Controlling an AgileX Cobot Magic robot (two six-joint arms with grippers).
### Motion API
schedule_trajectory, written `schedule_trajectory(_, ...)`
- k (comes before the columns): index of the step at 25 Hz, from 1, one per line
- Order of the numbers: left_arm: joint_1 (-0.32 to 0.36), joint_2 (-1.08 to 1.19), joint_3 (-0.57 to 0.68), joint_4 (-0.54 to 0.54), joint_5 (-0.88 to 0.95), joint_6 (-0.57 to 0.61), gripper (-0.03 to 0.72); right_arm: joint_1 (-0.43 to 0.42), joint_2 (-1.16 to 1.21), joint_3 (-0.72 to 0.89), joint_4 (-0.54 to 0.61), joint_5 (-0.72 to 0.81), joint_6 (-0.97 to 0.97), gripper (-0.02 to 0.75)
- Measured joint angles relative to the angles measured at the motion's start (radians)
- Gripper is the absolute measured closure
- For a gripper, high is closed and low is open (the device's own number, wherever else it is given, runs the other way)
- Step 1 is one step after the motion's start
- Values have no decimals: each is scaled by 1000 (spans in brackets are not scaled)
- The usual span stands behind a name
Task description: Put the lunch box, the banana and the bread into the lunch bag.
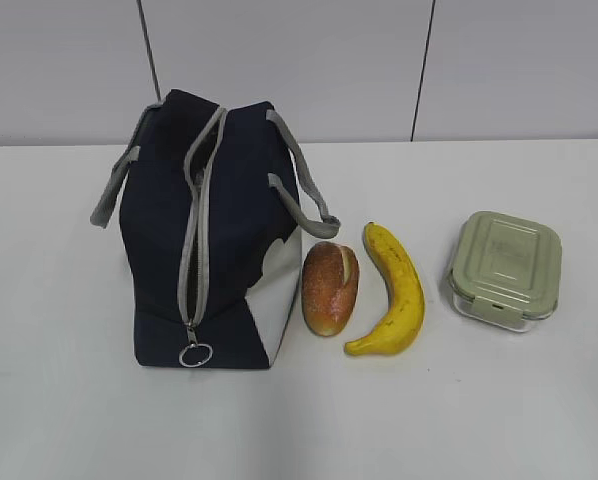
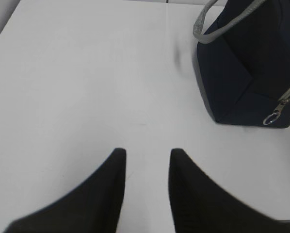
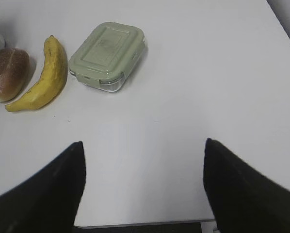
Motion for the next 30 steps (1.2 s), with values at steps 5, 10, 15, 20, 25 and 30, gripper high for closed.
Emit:
schedule_trajectory(5, 0, 0, 0, 0, -1, 0, 454, 0, 0, 0, 0, 0, 0, 178)
schedule_trajectory(10, 0, 0, 0, 0, -1, 0, 454, 0, 0, 0, 0, 0, 0, 178)
schedule_trajectory(15, 0, 0, 0, 0, -1, 0, 454, 0, 0, 0, 0, 0, 0, 178)
schedule_trajectory(20, 0, 0, 0, 0, -1, 0, 452, 0, 0, 0, 0, 0, 0, 178)
schedule_trajectory(25, 0, 0, 0, 0, -1, 0, 452, 0, 0, 0, 0, 0, 0, 178)
schedule_trajectory(30, 0, 20, 0, -3, -5, -1, 454, 0, 0, 0, 0, 0, 0, 178)
